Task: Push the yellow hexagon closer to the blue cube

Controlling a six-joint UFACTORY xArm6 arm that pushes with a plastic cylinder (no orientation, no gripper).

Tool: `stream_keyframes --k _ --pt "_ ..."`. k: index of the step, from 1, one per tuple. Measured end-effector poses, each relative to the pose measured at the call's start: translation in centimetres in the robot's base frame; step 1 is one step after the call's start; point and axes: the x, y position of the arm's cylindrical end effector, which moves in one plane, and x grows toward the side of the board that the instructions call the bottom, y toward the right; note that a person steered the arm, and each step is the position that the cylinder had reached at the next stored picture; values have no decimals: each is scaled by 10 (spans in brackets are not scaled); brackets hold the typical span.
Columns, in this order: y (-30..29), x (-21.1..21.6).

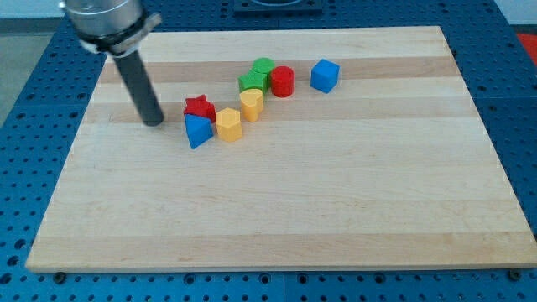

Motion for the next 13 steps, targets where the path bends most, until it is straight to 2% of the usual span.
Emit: stream_keyframes --k 1,2,3,4,5,6,7,9,10,11,13 --pt "67 -2" --pt "100 -15" --pt "54 -41" --pt "-14 -38" --pt "-21 0" --pt "14 29" --pt "60 36" --pt "98 47" --pt "120 78" --pt "142 73" --pt "161 22"
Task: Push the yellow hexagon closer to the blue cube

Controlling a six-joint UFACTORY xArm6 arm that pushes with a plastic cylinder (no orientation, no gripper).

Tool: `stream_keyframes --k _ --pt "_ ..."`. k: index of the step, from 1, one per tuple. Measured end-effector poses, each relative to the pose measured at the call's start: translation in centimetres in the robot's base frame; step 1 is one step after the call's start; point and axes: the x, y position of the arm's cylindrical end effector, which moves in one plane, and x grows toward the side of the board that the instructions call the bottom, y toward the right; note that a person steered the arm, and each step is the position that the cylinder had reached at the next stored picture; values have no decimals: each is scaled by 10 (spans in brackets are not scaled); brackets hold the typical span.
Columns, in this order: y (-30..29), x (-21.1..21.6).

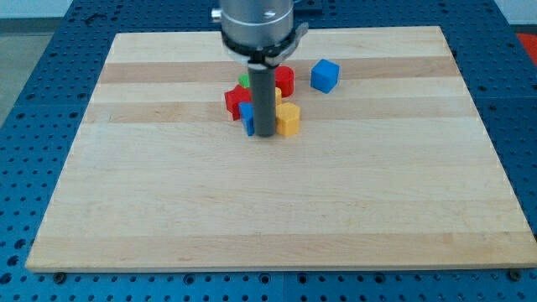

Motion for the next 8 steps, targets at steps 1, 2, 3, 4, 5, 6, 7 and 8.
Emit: stream_keyframes --k 1,2,3,4,5,6,7,8 --pt "24 -12" --pt "45 -3" --pt "58 -5" --pt "71 -5" --pt "83 -5" --pt "84 -9" --pt "122 -3" --pt "151 -7"
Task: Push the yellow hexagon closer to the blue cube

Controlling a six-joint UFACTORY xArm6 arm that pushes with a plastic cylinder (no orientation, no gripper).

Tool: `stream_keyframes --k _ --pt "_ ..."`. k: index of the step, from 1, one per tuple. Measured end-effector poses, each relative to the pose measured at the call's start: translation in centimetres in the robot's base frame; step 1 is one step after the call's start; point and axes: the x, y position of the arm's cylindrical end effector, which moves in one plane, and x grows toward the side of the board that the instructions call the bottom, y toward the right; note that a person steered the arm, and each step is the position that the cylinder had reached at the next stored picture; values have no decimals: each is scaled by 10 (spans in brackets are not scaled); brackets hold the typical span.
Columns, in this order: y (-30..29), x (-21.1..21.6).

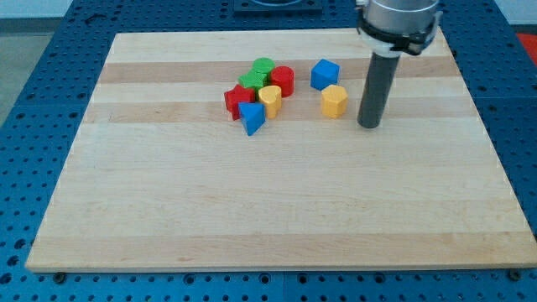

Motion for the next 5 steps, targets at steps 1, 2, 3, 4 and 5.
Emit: stream_keyframes --k 1,2,3,4,5 --pt "-17 -2" --pt "-42 -4" --pt "-59 -11" --pt "-68 -15" --pt "-27 -15"
